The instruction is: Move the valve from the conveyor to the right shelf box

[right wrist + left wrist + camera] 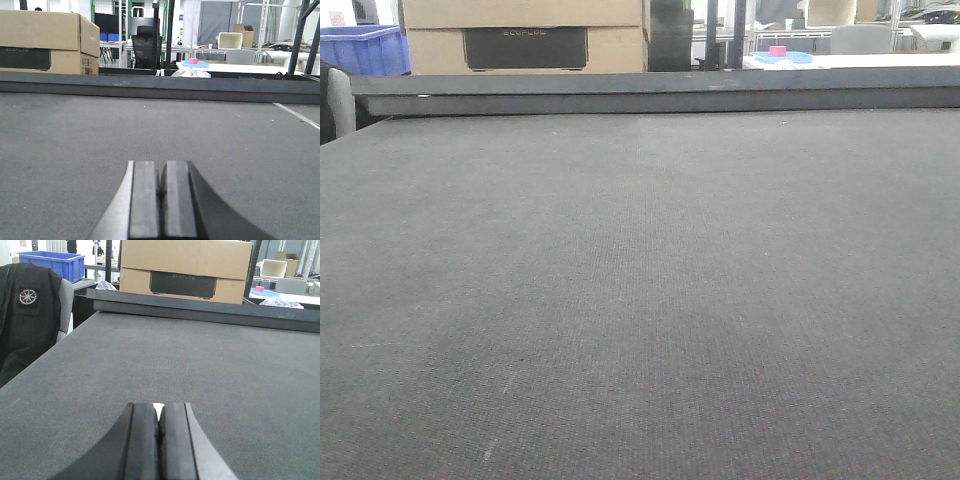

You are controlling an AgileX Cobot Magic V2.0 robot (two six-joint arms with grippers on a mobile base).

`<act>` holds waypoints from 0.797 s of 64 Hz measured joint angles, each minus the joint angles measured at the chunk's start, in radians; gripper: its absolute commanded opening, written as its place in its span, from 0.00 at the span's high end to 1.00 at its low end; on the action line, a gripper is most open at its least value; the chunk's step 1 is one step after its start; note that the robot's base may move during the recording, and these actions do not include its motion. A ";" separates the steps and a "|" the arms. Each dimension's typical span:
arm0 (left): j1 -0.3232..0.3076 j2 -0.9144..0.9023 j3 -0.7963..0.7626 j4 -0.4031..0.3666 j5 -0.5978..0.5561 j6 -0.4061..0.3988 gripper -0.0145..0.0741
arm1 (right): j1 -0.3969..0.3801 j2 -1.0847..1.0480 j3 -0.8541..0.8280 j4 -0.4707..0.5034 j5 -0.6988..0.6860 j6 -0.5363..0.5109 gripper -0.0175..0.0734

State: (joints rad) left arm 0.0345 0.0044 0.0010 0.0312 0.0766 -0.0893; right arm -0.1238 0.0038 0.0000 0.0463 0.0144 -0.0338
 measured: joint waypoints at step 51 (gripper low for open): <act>0.000 0.000 0.000 0.000 0.000 0.000 0.96 | 0.000 0.000 0.000 0.000 0.000 0.000 0.99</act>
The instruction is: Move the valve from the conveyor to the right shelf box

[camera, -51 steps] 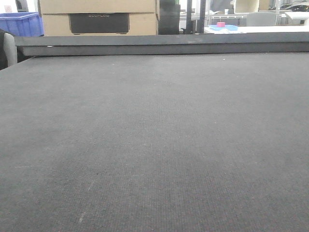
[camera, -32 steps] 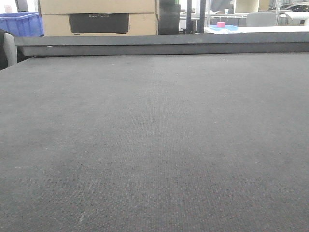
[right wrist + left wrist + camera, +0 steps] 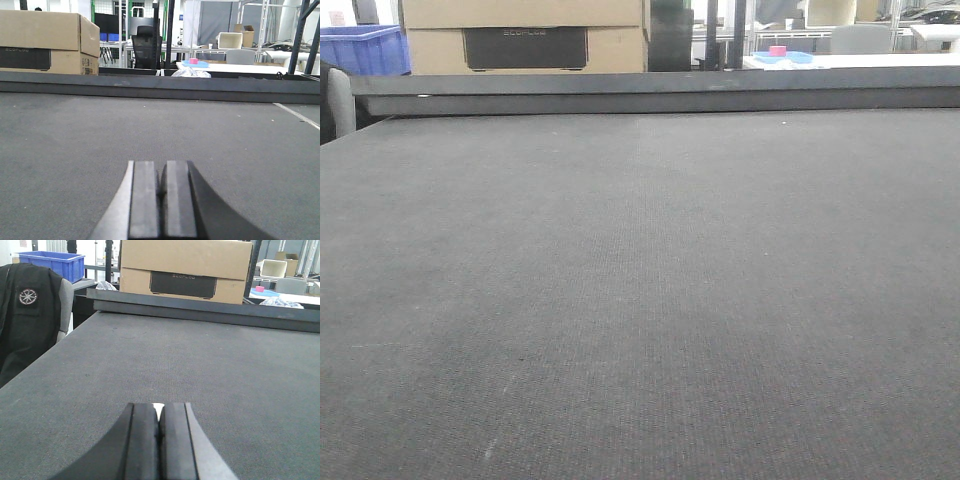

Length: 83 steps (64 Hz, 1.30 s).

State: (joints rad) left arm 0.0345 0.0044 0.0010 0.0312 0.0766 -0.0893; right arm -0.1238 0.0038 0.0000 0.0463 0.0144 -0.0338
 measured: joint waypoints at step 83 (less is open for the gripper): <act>0.002 0.825 -0.990 -0.023 0.788 0.003 0.96 | 0.000 0.799 -0.907 0.078 0.883 0.000 0.99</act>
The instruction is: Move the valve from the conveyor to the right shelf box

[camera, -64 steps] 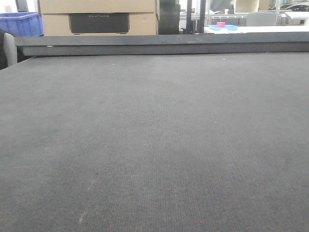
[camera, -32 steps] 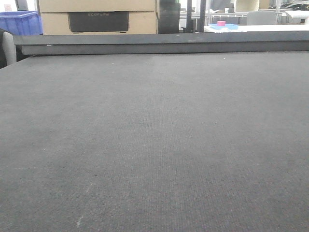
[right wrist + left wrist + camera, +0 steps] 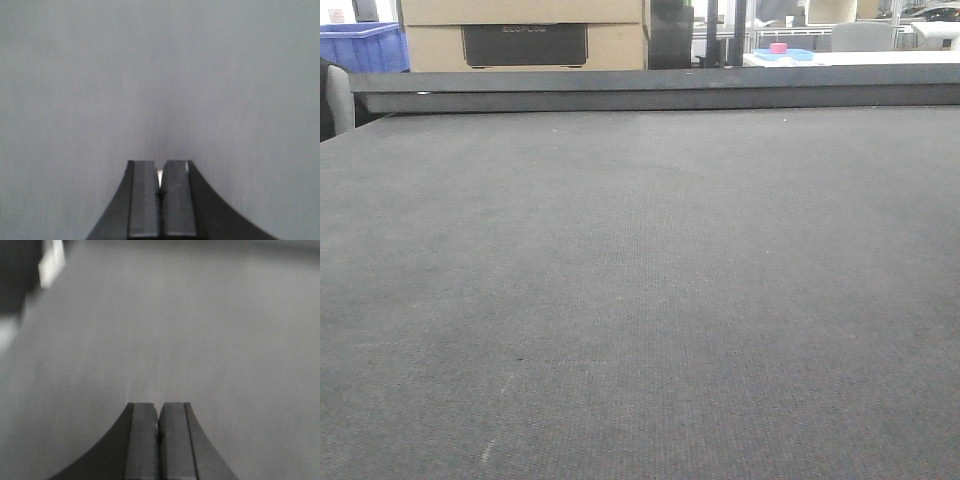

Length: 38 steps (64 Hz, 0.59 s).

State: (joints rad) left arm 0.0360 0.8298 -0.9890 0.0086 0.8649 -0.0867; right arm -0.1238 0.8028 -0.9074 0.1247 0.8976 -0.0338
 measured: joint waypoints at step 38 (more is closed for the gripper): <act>0.000 0.389 -0.169 -0.002 0.196 0.006 0.96 | 0.000 0.473 -0.180 0.006 0.316 0.000 0.99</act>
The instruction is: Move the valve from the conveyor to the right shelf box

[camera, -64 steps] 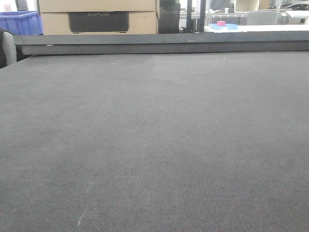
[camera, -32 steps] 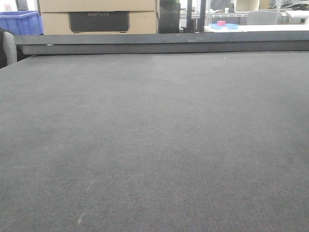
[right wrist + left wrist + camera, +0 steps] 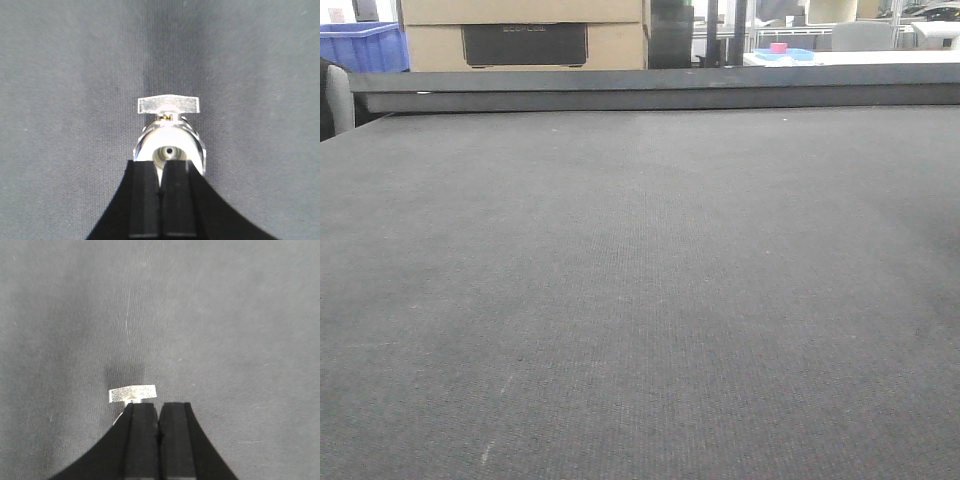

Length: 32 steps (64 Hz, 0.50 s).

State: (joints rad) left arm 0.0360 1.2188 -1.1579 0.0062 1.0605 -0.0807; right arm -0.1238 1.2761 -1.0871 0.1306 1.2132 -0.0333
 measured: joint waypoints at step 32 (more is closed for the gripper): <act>0.000 0.040 0.000 -0.006 0.000 0.000 0.96 | 0.000 0.044 0.000 -0.060 0.004 0.000 0.41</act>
State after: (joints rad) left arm 0.0360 1.2586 -1.1579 0.0000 1.0605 -0.0807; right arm -0.1238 1.3197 -1.0871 0.0706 1.2170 -0.0330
